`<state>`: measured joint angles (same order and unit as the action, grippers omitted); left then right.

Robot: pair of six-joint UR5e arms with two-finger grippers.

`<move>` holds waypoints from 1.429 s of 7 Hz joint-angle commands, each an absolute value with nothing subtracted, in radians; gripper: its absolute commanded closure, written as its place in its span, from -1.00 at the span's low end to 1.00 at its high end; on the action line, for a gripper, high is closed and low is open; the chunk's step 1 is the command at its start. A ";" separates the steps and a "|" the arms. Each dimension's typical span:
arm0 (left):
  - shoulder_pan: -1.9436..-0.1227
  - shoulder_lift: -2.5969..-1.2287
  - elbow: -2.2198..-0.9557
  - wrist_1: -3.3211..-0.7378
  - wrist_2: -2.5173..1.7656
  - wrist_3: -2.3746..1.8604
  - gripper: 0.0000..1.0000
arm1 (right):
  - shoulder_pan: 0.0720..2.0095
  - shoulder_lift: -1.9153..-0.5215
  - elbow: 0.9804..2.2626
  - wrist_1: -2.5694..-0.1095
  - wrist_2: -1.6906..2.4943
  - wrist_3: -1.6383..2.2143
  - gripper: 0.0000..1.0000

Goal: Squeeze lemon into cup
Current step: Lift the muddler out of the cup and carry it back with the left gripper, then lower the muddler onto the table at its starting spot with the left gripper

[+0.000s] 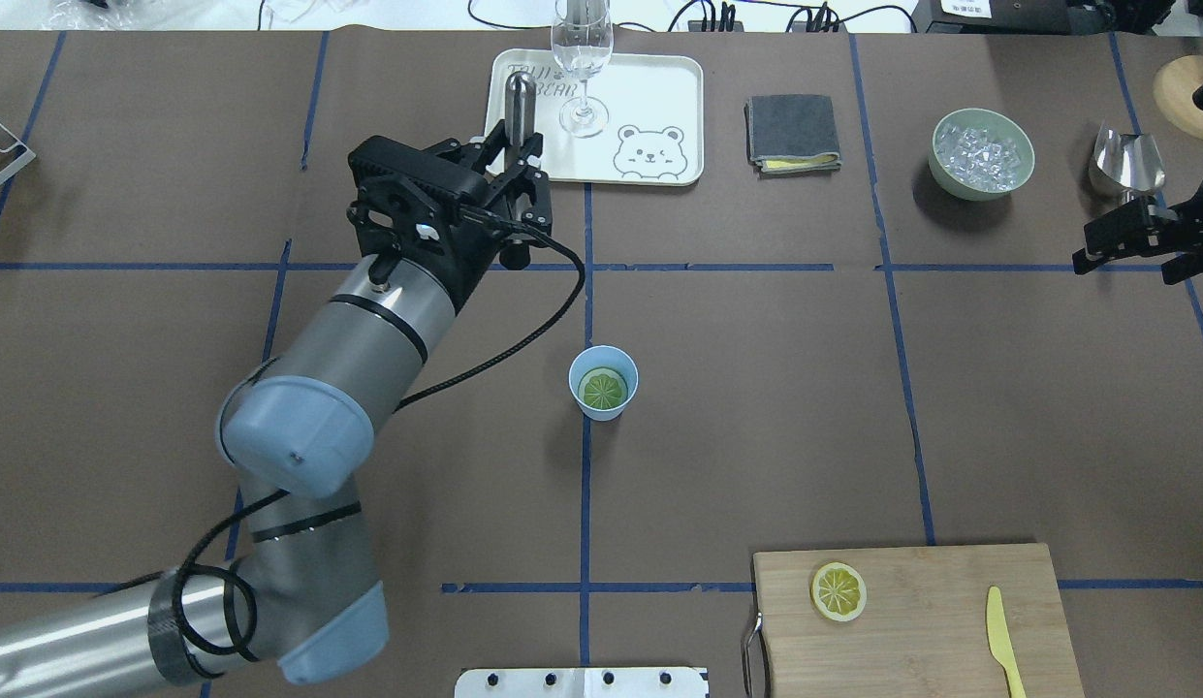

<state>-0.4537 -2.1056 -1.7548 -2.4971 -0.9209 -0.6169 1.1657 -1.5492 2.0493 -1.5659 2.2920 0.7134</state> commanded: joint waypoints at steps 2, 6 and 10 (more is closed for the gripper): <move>-0.697 -1.955 -1.758 -2.314 -1.422 -0.641 1.00 | 1.166 -1.557 2.049 -1.565 2.290 0.713 -1.00; -0.907 -1.925 -1.698 -1.889 -1.909 -0.678 1.00 | 1.166 -1.557 2.051 -1.565 2.290 0.713 -1.00; -1.003 -1.862 -1.597 -1.637 -2.078 -0.723 1.00 | 1.172 -1.557 2.056 -1.565 2.289 0.713 -1.00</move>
<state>-0.9425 -1.8719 -1.6482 -1.7039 -2.0159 -0.7213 1.1696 -1.5570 2.0539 -1.5647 2.2889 0.7129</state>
